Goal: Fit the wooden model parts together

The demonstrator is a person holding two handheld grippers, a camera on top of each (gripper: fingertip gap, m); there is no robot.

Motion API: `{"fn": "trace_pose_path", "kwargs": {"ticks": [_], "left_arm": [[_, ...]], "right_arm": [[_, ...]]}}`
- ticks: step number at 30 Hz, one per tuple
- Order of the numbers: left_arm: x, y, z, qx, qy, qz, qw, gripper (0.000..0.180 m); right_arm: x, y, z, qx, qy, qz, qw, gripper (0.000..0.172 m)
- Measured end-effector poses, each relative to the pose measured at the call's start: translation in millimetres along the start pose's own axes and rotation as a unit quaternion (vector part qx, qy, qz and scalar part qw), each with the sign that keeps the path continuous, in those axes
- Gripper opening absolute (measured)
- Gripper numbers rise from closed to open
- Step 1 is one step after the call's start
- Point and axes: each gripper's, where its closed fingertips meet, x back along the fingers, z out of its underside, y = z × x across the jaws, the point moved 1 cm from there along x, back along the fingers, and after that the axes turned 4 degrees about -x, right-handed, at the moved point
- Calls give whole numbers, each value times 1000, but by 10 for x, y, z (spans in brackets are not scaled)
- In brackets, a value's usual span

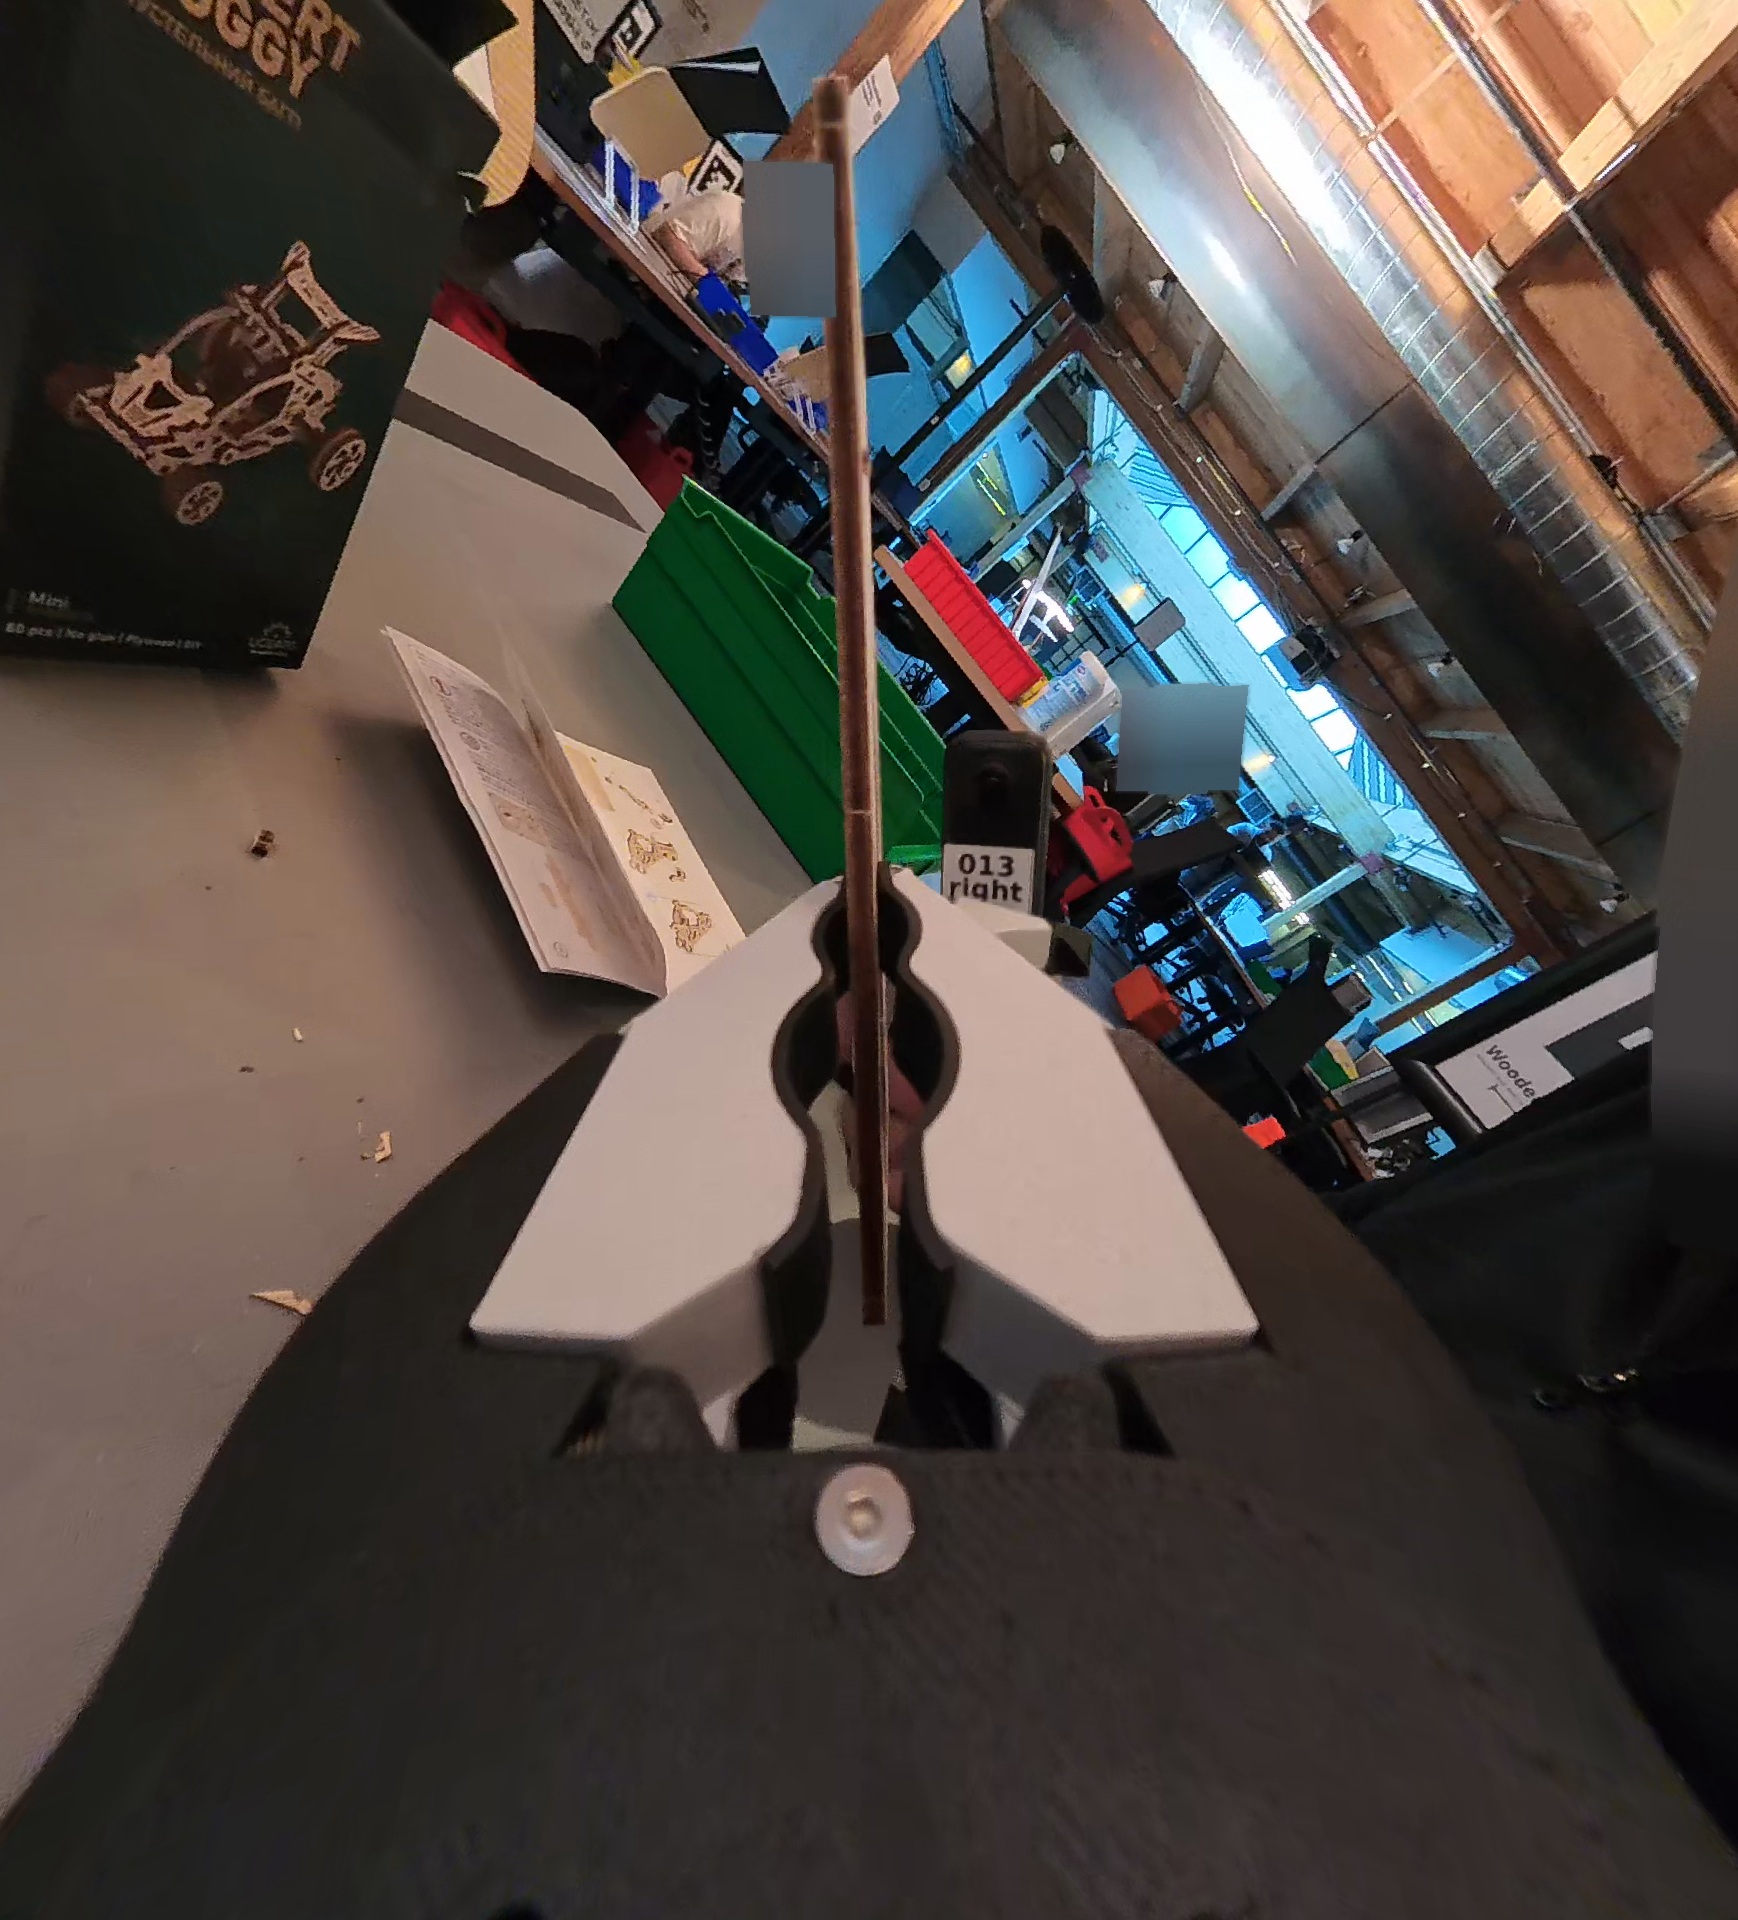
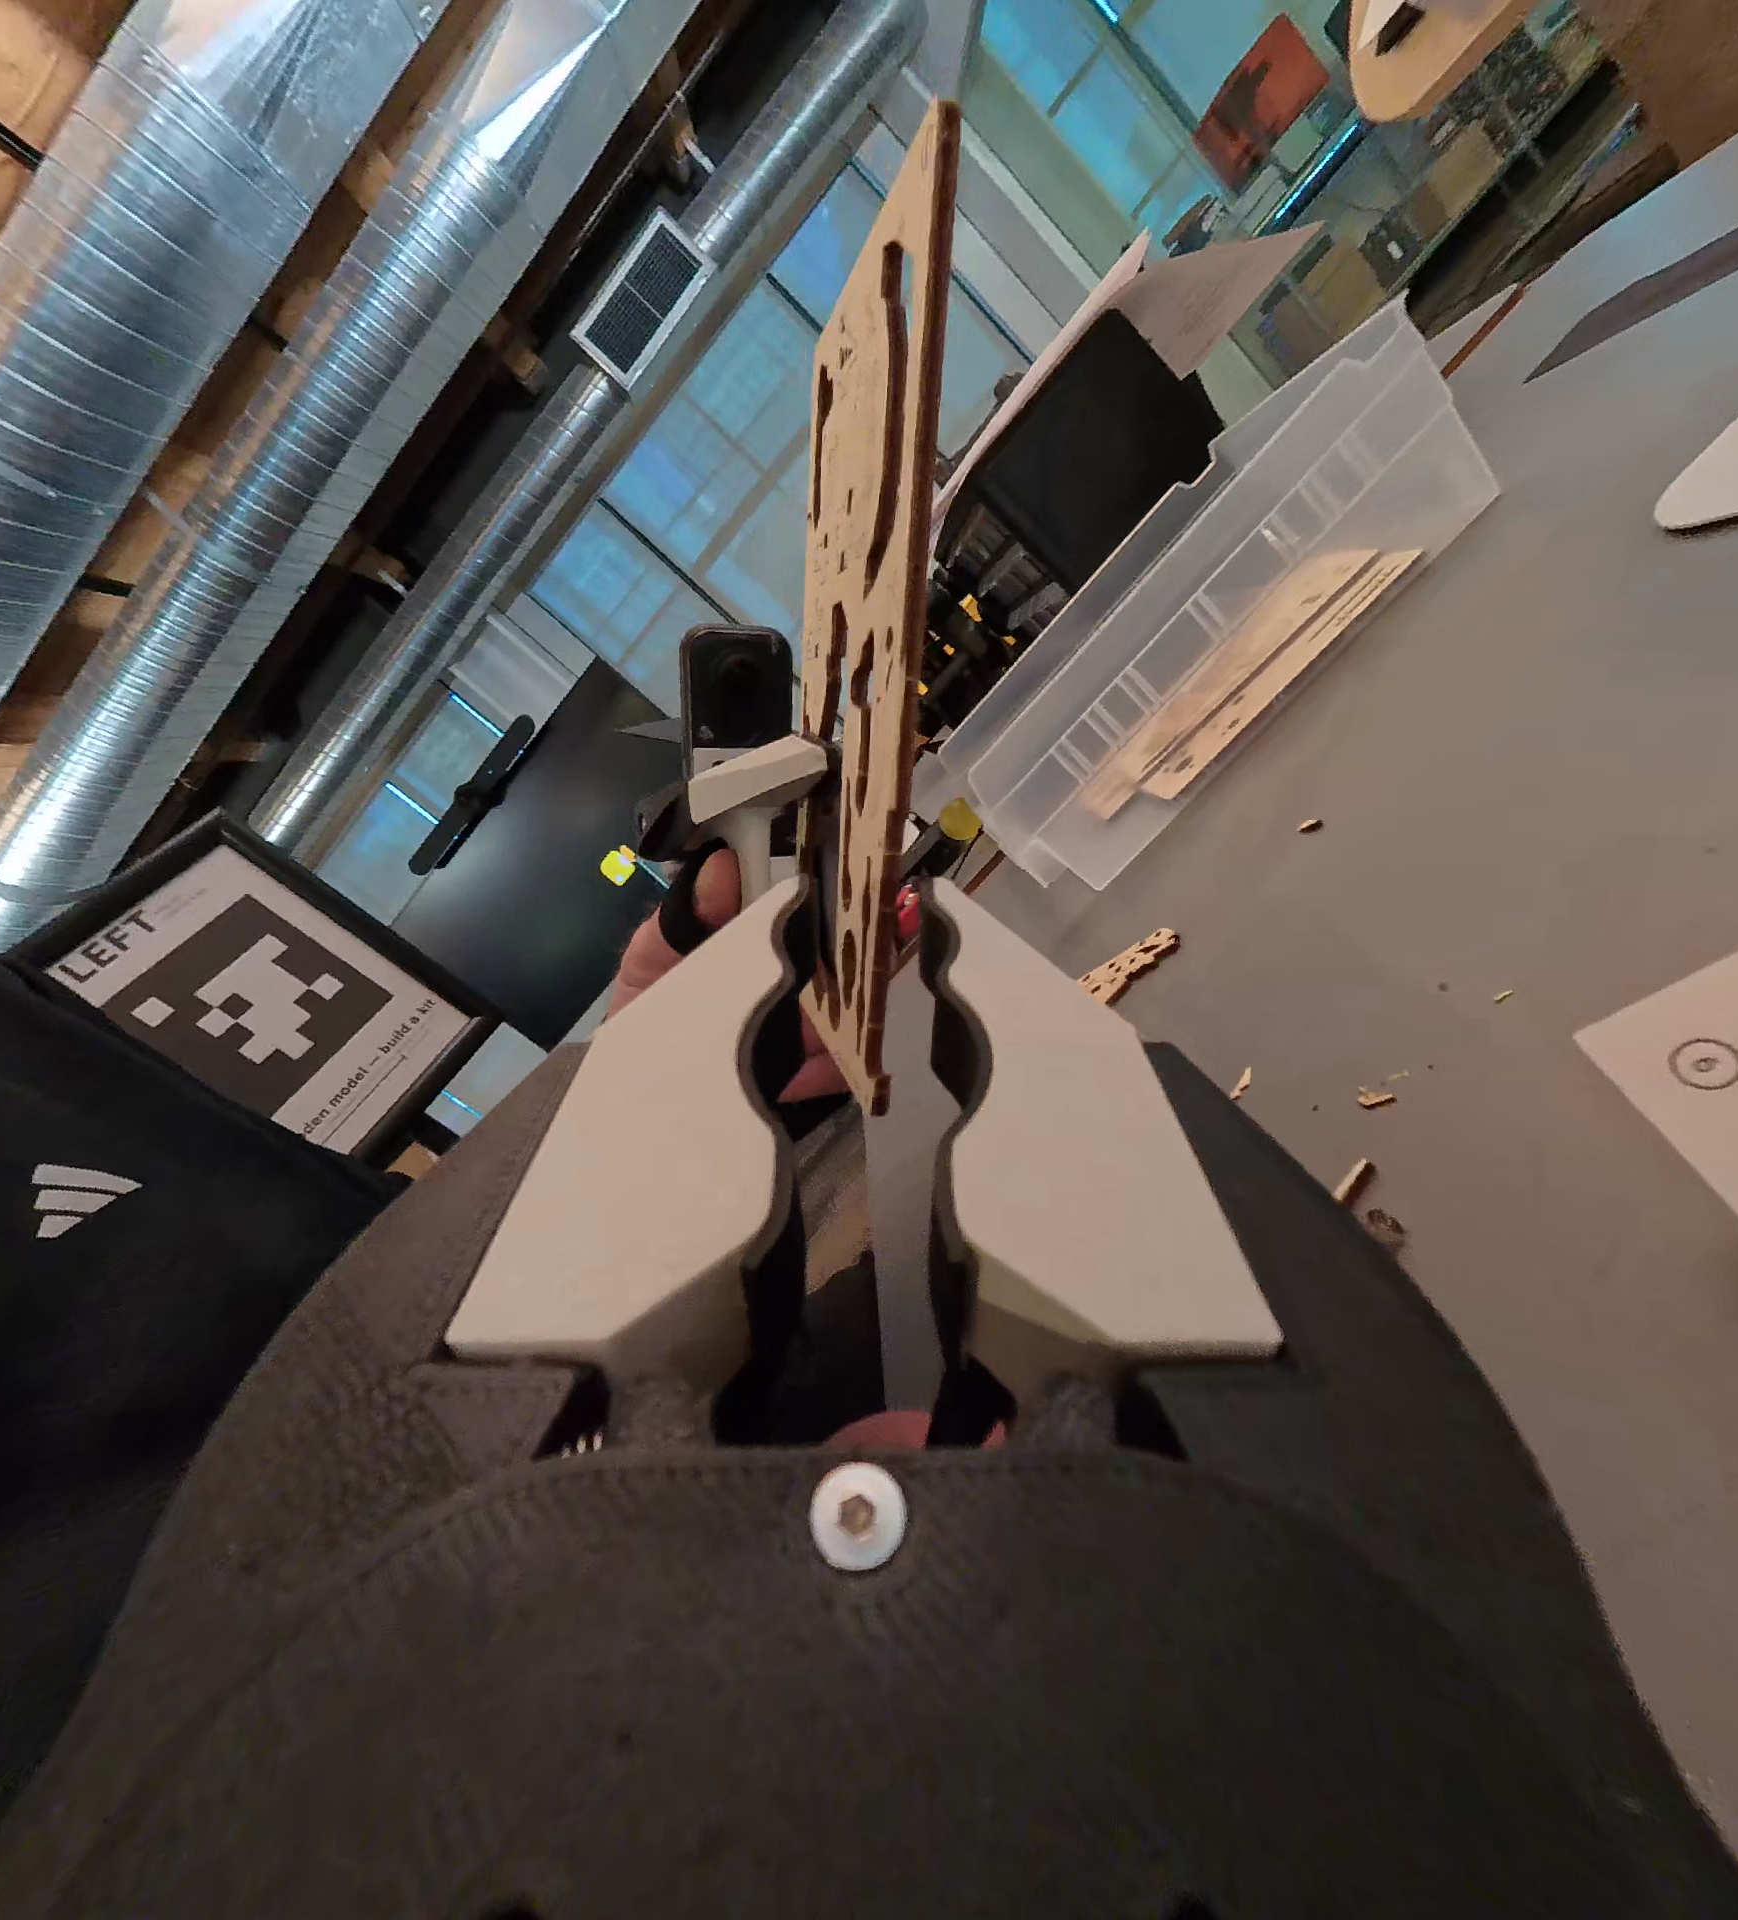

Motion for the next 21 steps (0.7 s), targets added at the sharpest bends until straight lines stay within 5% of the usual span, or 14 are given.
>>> {"fn": "trace_pose_path", "kwargs": {"ticks": [21], "left_arm": [[69, -51, -17, 9, -15, 10, 1000, 14]], "right_arm": [[-93, 60, -89, -34, -18, -39, 999, 1]]}}
